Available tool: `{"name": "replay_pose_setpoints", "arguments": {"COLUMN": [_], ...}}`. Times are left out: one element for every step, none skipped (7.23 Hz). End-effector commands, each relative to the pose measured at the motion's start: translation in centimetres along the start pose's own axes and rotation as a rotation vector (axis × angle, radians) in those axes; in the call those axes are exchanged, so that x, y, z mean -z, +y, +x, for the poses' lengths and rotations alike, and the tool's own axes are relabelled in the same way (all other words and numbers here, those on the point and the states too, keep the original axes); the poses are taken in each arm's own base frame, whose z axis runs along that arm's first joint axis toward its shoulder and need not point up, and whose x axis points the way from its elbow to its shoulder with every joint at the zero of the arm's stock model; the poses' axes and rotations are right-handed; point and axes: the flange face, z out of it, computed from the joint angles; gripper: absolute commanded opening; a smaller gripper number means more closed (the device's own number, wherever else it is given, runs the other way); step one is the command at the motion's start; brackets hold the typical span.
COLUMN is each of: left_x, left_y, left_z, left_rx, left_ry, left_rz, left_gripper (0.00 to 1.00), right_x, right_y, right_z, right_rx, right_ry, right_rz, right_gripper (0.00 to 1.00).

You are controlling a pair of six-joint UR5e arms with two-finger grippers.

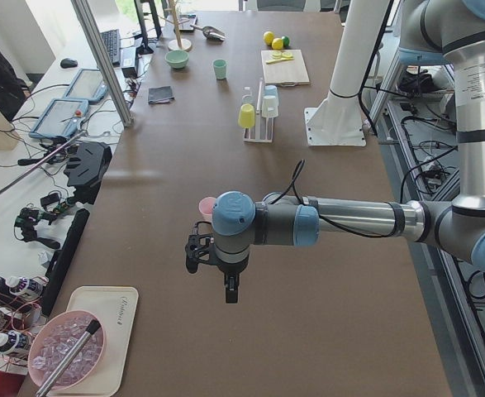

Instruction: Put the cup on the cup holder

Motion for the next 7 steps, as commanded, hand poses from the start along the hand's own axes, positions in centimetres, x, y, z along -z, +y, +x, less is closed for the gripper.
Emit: {"name": "replay_pose_setpoints", "arguments": {"left_x": [-0.2,-0.2,-0.3,-0.5,-0.4,-0.4,-0.4], "left_y": [0.2,0.2,0.3,0.5,0.5,0.5,0.6], "left_z": [-0.2,-0.3,-0.4,-0.7,-0.6,-0.6,-0.7], "left_rx": [0.007,0.007,0.008,0.014,0.011,0.010,0.015], "left_ry": [-0.002,-0.003,-0.018,-0.019,-0.020,-0.023,-0.023], "left_rz": [-0.006,-0.006,-0.007,-0.013,-0.010,-0.009,-0.012], "left_gripper": [0.99,0.99,0.99,0.99,0.99,0.99,0.99], "right_x": [0.1,-0.2,-0.4,-0.6,-2.2,-3.5,-2.7], "right_y": [-0.1,0.1,0.4,0.4,-0.2,0.0,-0.8], "right_z": [-0.2,0.1,0.4,0.5,-0.4,-0.8,-1.9], "right_rx": [-0.002,-0.016,-0.020,-0.023,0.000,0.022,0.045], "right_ry": [0.001,0.000,-0.003,-0.006,-0.009,-0.014,-0.022], "right_rz": [-0.001,-0.006,-0.010,-0.012,-0.049,-0.077,-0.058], "right_gripper": [1.00,1.00,1.00,1.00,1.00,1.00,1.00]}}
